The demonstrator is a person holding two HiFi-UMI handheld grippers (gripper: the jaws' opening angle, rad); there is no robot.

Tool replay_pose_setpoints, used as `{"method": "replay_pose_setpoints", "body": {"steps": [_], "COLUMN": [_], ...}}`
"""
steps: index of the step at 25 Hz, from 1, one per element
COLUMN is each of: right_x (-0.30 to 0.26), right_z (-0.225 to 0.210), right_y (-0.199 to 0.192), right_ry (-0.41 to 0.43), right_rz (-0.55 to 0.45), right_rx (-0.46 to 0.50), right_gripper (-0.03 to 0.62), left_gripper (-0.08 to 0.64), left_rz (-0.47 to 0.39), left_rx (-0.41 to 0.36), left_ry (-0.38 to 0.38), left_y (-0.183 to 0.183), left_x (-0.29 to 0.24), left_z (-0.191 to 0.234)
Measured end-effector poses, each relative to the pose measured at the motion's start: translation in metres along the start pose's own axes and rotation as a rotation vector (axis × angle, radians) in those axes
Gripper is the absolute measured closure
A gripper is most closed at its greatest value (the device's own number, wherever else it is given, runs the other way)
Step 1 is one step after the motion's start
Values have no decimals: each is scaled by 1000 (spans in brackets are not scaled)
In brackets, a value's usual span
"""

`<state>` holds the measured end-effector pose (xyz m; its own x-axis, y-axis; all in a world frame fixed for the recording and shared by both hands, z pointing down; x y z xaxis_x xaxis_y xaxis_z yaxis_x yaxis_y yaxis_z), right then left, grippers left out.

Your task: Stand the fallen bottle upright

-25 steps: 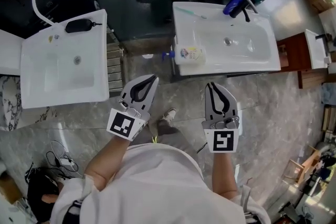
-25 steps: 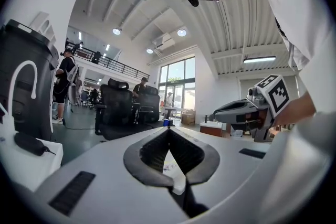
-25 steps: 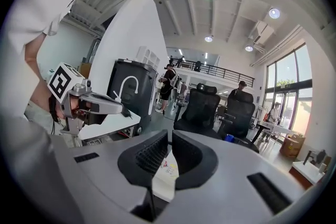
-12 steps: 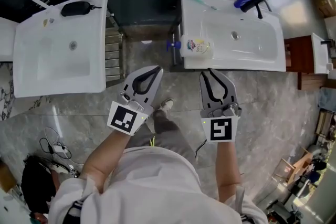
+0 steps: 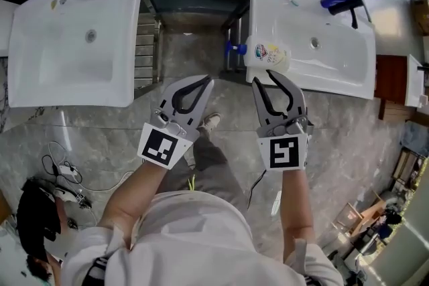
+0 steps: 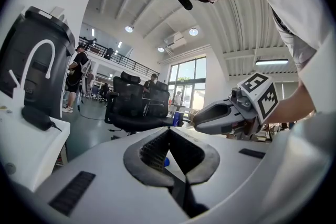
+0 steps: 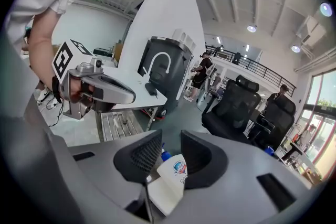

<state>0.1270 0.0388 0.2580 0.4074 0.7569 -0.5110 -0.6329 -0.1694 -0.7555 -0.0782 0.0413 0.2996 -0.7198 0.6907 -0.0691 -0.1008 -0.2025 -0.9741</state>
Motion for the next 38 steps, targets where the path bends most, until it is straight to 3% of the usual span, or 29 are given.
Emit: {"method": "replay_pose_setpoints", "body": {"steps": [7, 25, 38], "right_x": [-42, -146, -180], "right_z": [7, 23, 35], "right_y": [-16, -29, -43], "right_ry": [43, 146, 223], "right_rz": [76, 295, 436], "right_rx": [84, 415, 521], "right_gripper": [442, 385, 380], "left_gripper": [543, 543, 543], "left_rz": [3, -22, -28], "left_rx": [27, 101, 129], "left_ry": [23, 53, 63], "left_y": [-29, -75, -86], "left_x": [-4, -4, 4], "left_z": [19, 52, 77]}}
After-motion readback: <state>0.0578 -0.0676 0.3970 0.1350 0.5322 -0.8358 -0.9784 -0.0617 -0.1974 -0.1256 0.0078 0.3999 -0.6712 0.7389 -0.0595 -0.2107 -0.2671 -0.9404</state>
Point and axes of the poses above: the fingertips, and each gripper's own axes: x backward along the fingers, z to its left, y out of its top, the point moved 10 cm from there along x, backward along the fingers
